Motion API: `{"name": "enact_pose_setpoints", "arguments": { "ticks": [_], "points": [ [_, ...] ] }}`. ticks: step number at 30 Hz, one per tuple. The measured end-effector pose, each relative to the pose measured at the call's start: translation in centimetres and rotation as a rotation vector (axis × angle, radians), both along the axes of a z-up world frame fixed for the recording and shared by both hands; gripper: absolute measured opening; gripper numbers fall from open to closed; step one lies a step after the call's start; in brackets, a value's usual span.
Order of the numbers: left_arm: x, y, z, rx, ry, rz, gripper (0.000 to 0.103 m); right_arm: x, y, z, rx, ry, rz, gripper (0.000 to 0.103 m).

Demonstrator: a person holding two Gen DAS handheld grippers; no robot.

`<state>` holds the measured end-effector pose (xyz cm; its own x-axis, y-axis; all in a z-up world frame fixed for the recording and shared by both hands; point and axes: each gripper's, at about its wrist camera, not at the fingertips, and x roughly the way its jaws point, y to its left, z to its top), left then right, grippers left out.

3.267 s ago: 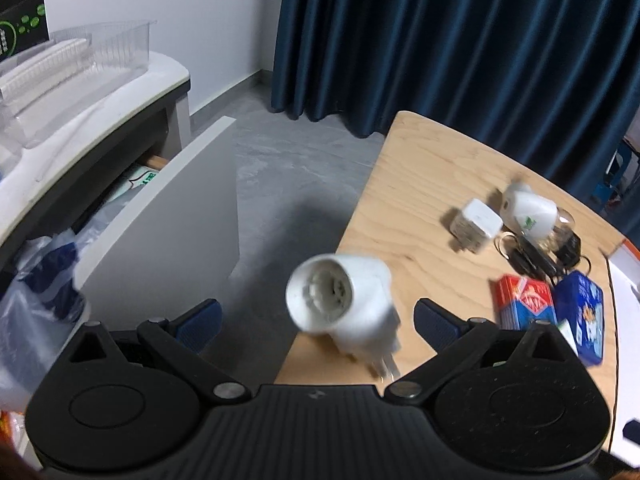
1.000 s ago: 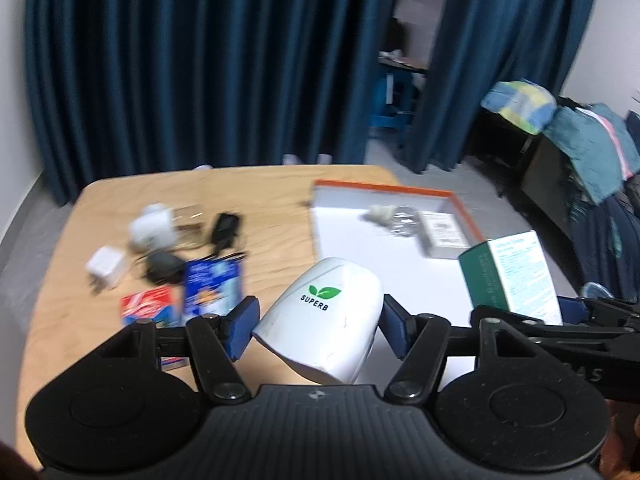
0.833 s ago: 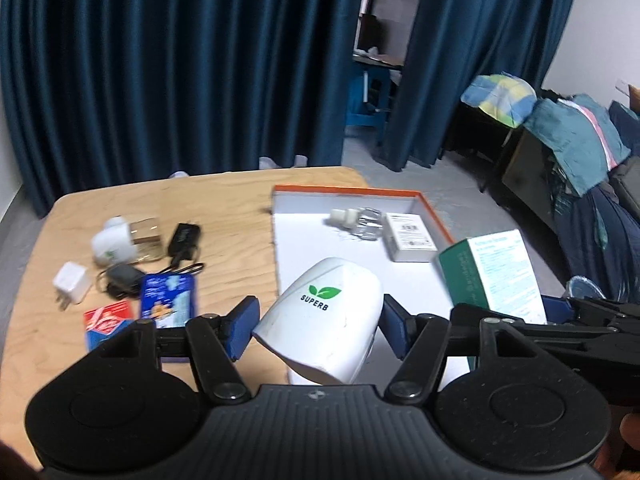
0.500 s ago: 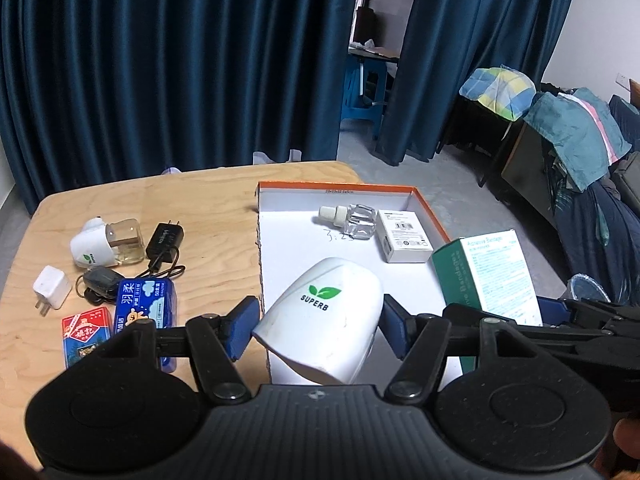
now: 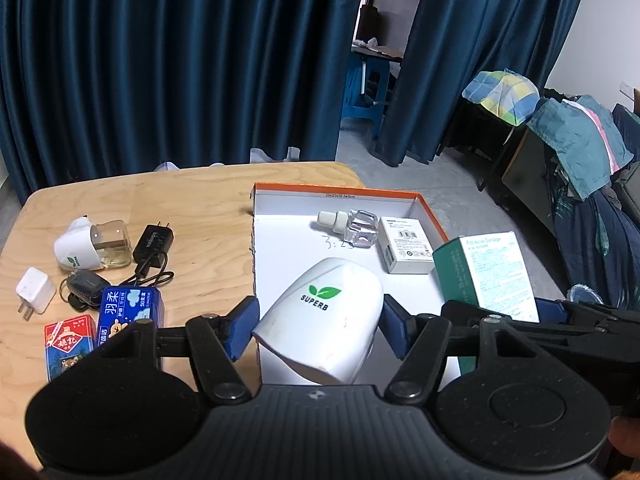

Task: Organize rigid objects

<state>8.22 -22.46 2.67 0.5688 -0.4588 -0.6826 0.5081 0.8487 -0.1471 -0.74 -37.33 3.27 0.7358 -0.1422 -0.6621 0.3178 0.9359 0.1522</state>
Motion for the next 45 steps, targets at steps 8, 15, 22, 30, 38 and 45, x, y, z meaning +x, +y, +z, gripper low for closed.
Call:
{"name": "enact_pose_setpoints", "arguments": {
  "ticks": [8, 15, 22, 30, 38, 45],
  "points": [
    [1.0, -0.9, 0.2, -0.015, 0.005, -0.007, 0.066, 0.8, -1.1, 0.2, -0.018, 0.007, -0.020, 0.087],
    [1.7, -1.9, -0.1, -0.015, 0.008, -0.020, 0.066, 1.6, -1.9, 0.0, -0.026, 0.017, -0.038, 0.087],
    [2.1, -2.5, -0.5, -0.014, 0.014, -0.030, 0.066, 2.3, -2.3, -0.2, -0.023, 0.025, -0.041, 0.087],
    [2.5, -2.8, -0.7, -0.007, 0.019, -0.032, 0.066, 3.1, -2.5, -0.6, -0.026, 0.029, -0.037, 0.087],
    [2.8, -3.1, -1.2, -0.003, 0.027, -0.028, 0.066, 3.5, -2.9, -1.4, -0.016, 0.041, -0.038, 0.087],
    [3.1, -3.3, -1.6, 0.007, 0.028, -0.029, 0.066, 3.8, -3.5, -1.7, -0.001, 0.037, -0.043, 0.087]
  ]
}}
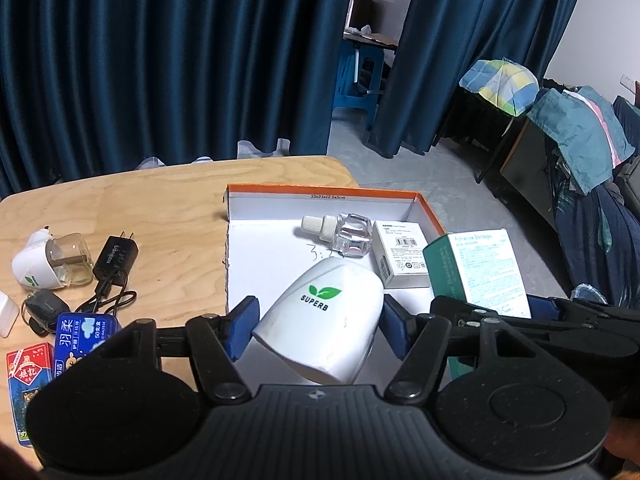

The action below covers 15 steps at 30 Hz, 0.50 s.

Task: Organize rigid objects

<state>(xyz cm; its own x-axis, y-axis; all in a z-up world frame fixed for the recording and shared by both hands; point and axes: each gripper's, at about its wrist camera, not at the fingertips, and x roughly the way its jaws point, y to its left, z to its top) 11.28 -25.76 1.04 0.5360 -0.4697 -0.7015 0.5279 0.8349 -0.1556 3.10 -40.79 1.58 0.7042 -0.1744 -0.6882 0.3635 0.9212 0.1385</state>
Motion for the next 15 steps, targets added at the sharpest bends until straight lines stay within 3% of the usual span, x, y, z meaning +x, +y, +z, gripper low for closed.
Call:
{"name": "enact_pose_setpoints", "arguments": {
  "ticks": [15],
  "points": [
    [0.72, -0.86, -0.49, 0.022, -0.010, 0.001, 0.066, 0.28, -0.68, -0.47, 0.003, -0.029, -0.019, 0.087]
  ]
}}
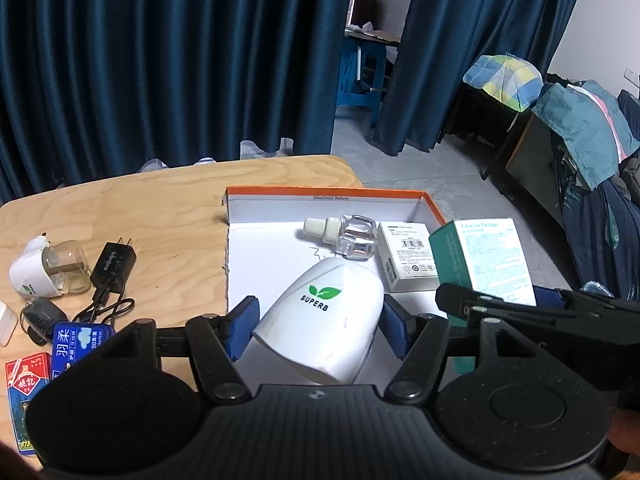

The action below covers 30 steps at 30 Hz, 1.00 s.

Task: Organize rigid objects

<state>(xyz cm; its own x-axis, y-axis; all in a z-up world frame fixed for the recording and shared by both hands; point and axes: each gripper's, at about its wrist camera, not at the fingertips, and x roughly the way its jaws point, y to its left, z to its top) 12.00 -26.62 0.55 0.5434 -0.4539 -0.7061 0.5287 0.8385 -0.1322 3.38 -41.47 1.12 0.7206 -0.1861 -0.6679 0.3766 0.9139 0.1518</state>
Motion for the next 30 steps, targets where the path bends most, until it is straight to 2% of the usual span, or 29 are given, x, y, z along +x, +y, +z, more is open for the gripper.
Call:
{"name": "enact_pose_setpoints", "arguments": {
  "ticks": [20, 30],
  "points": [
    [0.5, -0.8, -0.8, 0.009, 0.005, 0.004, 0.066, 0.9, -0.5, -0.2, 0.007, 0.008, -0.010, 0.087],
    [0.8, -0.6, -1.2, 0.021, 0.010, 0.009, 0.066, 1.5, -0.3, -0.7, -0.028, 0.054, 0.004, 0.087]
  ]
}}
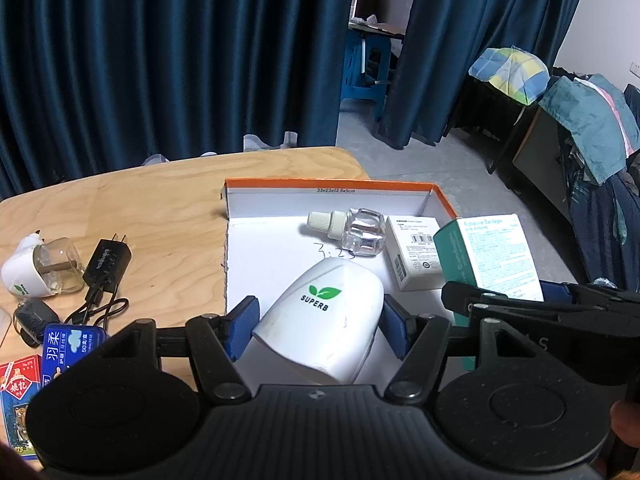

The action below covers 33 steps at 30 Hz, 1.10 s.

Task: Organize rigid objects

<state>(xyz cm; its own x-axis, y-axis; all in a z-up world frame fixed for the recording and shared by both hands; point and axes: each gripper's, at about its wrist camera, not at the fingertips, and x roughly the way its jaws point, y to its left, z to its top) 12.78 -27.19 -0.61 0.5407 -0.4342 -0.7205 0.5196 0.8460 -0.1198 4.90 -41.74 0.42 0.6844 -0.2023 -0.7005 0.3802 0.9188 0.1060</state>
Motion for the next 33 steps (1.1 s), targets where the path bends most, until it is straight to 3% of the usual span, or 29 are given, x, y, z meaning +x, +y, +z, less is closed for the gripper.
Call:
{"name": "enact_pose_setpoints", "arguments": {
  "ticks": [33],
  "points": [
    [0.7, 0.3, -0.7, 0.011, 0.012, 0.007, 0.066, 0.8, 0.5, -1.1, -0.015, 0.056, 0.026, 0.087]
  ]
}}
